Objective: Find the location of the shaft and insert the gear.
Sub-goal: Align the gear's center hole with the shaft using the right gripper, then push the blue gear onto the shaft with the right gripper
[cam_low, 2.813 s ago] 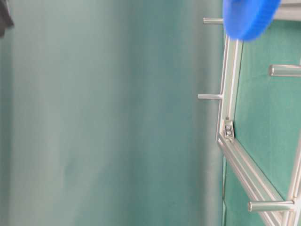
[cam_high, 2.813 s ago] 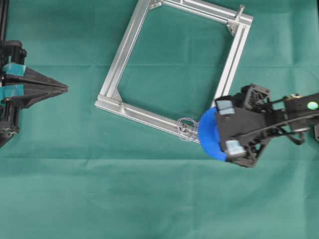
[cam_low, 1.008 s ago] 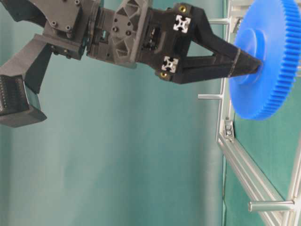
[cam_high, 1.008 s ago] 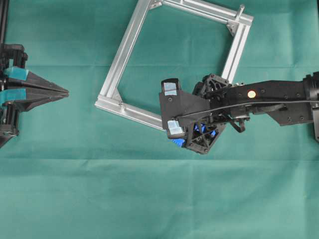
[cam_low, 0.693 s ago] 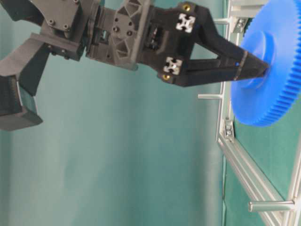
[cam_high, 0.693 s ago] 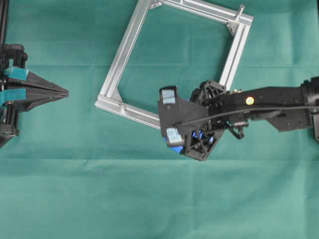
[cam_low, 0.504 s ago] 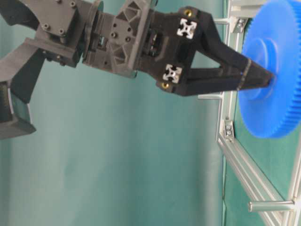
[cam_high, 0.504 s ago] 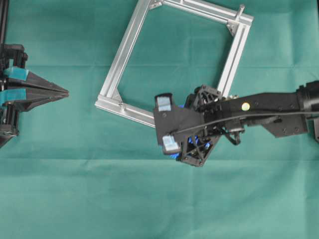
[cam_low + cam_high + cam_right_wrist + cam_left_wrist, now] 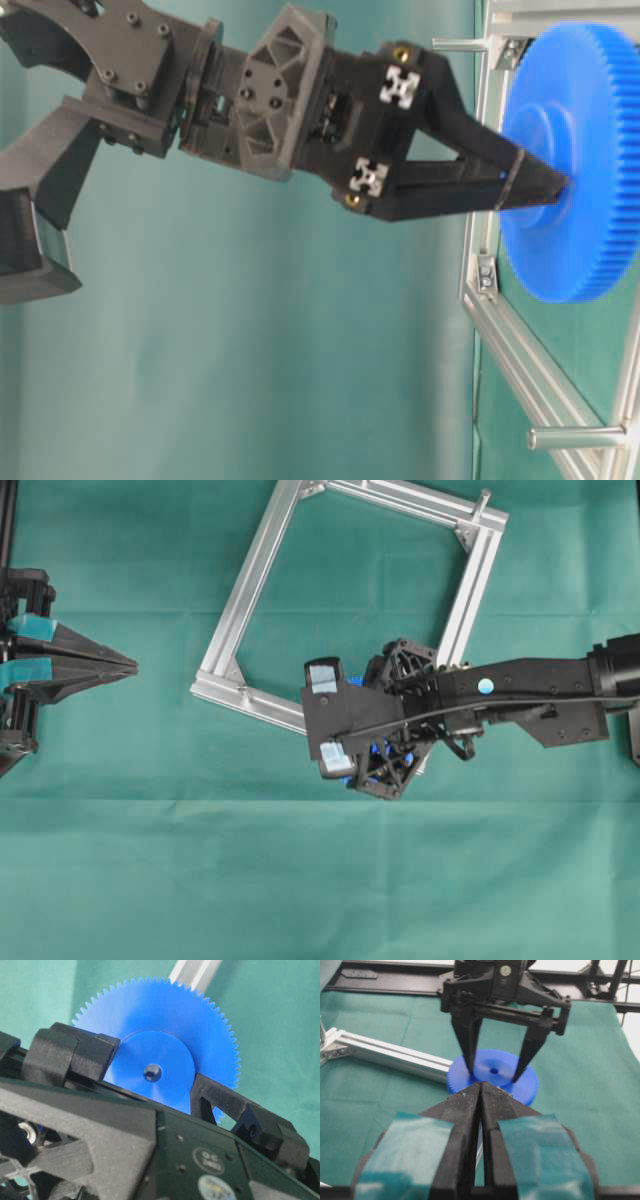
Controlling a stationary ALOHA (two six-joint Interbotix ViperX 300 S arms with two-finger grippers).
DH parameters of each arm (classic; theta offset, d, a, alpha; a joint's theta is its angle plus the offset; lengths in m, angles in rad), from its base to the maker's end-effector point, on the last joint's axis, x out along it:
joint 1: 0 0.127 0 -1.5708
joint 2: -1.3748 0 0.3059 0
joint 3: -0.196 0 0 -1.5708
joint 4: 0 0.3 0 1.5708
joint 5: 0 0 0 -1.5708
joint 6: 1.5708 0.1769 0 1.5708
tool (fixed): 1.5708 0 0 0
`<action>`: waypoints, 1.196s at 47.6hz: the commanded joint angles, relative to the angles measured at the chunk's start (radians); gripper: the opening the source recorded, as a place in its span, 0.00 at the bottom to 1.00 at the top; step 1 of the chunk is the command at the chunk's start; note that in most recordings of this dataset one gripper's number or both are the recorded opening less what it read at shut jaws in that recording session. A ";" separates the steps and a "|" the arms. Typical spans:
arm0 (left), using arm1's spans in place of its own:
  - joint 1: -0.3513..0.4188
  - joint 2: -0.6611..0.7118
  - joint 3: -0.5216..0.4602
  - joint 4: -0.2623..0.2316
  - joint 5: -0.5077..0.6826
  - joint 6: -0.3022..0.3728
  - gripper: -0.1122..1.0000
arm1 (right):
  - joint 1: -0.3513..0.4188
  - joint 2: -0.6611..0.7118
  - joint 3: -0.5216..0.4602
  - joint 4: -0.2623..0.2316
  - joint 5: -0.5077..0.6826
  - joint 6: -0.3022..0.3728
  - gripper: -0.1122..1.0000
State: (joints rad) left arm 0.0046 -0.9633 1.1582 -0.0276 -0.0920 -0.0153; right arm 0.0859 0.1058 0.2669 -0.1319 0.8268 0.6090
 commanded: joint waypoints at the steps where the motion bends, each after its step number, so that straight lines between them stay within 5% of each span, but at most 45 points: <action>1: -0.002 0.005 -0.028 -0.002 -0.006 -0.002 0.11 | -0.012 -0.014 -0.017 -0.014 -0.017 -0.003 0.72; 35: -0.002 0.006 -0.028 -0.002 -0.006 -0.002 0.11 | -0.028 -0.071 0.091 -0.028 -0.017 0.046 0.72; 57: -0.002 0.005 -0.028 -0.002 -0.005 -0.002 0.11 | 0.043 -0.078 0.106 -0.023 -0.097 0.051 0.73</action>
State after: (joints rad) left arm 0.0046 -0.9649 1.1582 -0.0276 -0.0936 -0.0169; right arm 0.1074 0.0445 0.3789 -0.1611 0.7486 0.6581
